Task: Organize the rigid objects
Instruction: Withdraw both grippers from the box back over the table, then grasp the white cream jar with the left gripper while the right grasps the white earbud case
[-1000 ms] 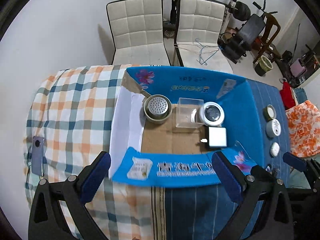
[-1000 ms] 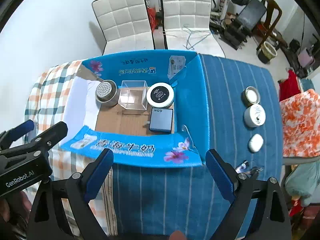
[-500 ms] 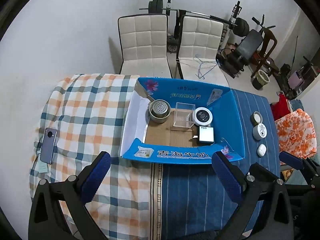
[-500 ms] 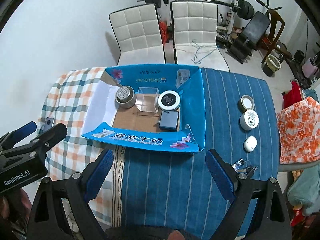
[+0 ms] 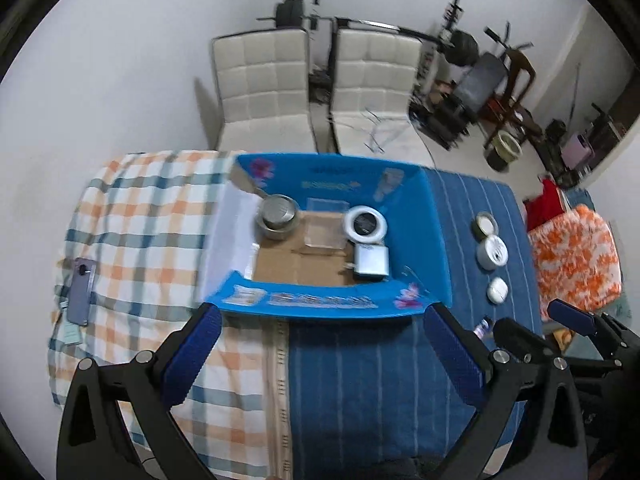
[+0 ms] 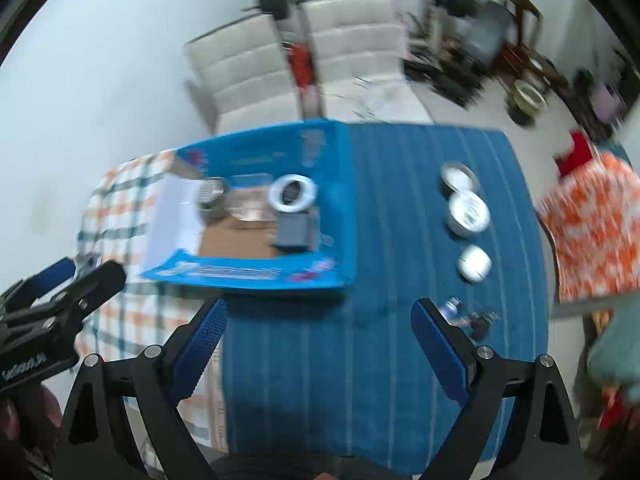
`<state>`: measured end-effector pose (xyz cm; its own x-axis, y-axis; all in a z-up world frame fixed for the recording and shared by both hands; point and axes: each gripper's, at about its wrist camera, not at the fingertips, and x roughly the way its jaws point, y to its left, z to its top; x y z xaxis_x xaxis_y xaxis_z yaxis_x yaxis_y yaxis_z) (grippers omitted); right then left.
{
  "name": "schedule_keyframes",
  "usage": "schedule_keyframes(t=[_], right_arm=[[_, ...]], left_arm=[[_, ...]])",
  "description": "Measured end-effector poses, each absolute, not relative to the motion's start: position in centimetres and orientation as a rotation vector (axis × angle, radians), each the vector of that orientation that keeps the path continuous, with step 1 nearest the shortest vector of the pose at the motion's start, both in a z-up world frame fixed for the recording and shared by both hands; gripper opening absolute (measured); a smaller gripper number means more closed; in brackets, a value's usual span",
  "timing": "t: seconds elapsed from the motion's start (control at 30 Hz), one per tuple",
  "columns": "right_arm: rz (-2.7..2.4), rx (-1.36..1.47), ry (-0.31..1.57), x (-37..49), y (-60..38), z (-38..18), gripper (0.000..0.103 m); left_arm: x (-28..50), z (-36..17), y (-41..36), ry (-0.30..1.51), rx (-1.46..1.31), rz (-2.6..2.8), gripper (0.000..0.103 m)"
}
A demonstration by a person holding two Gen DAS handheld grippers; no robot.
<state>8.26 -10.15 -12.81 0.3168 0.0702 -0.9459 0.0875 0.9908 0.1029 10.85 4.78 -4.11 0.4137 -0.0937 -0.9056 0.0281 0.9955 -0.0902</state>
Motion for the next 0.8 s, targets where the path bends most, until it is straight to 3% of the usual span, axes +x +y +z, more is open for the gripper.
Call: schedule_keyframes(t=[0.43, 0.8], right_arm=[[-0.361, 0.438, 1.429, 5.4, -32.8, -26.2, 0.095], [-0.325, 0.527, 1.487, 15.2, -35.0, -35.4, 0.095]], left_arm=[[13.4, -14.0, -16.5, 1.257, 0.147, -0.374, 0.103], [20.2, -20.6, -23.7, 1.313, 0.268, -0.25, 0.103]])
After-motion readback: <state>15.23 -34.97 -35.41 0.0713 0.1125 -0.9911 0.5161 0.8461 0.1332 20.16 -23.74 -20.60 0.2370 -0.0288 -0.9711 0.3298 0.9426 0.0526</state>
